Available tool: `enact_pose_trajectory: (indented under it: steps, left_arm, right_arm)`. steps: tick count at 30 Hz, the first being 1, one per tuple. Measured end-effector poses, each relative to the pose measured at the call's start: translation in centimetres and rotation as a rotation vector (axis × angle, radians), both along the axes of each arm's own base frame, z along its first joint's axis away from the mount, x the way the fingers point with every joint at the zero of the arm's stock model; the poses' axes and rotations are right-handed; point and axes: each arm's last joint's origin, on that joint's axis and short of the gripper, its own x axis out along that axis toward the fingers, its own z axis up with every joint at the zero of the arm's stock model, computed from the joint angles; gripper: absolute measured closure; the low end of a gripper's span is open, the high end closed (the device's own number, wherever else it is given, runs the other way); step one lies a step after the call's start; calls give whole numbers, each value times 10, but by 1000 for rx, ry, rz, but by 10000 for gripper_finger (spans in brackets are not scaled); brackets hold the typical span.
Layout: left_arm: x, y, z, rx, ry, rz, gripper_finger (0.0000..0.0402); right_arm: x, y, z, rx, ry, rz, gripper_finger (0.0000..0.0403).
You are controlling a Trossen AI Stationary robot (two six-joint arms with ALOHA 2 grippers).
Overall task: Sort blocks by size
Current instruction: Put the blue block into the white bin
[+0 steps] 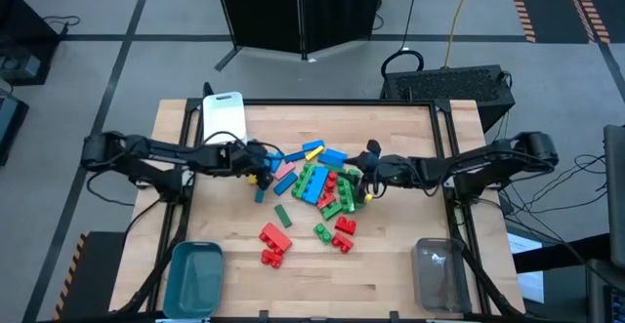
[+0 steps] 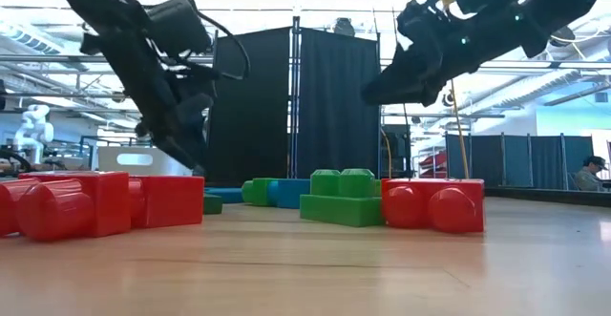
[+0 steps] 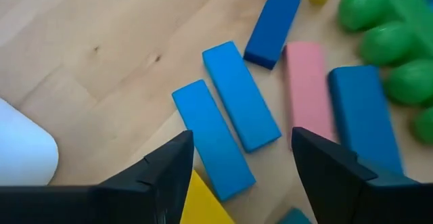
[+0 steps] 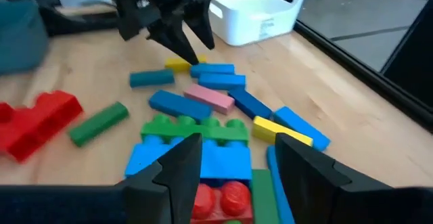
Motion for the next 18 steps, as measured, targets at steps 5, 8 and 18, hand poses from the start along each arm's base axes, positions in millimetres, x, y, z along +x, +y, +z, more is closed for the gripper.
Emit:
enact_pose_trajectory:
  steps: [5,8,18]
  left_arm:
    - [4,9,-10,-16,80,33,159]
    - [3,13,-15,-28,137,51,159]
    - [5,15,-26,-40,188,60,159]
  right_arm:
    - [0,-10,1,-30,-2,-27,227]
    - [1,-17,5,-58,-36,-41,227]
    - [9,-23,22,-129,-50,-30,227]
